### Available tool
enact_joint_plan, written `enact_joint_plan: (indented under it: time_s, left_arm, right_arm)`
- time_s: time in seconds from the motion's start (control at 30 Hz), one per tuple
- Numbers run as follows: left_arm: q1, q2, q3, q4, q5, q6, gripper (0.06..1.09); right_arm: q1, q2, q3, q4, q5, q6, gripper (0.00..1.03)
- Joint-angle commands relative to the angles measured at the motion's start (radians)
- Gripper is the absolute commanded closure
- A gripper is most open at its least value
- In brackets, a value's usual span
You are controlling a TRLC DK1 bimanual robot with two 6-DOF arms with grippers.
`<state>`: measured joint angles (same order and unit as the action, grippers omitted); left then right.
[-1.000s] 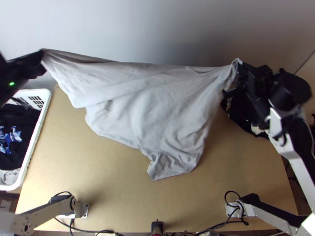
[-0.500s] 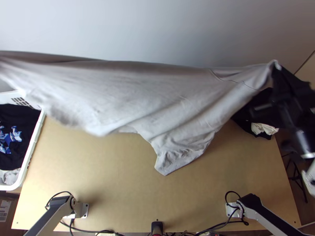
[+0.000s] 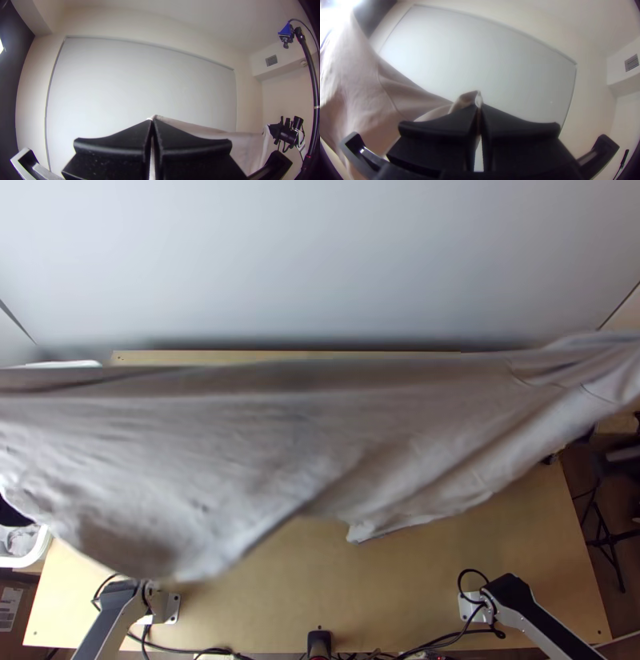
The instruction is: Fold the t-shirt
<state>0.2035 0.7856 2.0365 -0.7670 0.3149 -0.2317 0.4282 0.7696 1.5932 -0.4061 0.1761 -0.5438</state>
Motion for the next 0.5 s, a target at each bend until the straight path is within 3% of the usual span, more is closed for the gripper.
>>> enact_joint_plan:
  time_s: [0.0, 0.27, 0.47]
  left_arm:
    - [0.002, -0.02, -0.024, -0.061, 0.03, -0.003, 1.05]
    - [0.002, -0.017, -0.357, -0.005, 0.053, -0.008, 1.05]
    - [0.001, 0.02, -0.57, 0.175, 0.047, -0.004, 1.05]
  right_arm:
    - [-0.005, -0.039, 0.024, -0.149, 0.008, 0.091, 1.0]
    - [0.001, -0.055, -0.157, -0.186, 0.008, 0.145, 1.0]
    - [0.007, -0.007, -0.36, -0.02, 0.006, 0.143, 1.0]
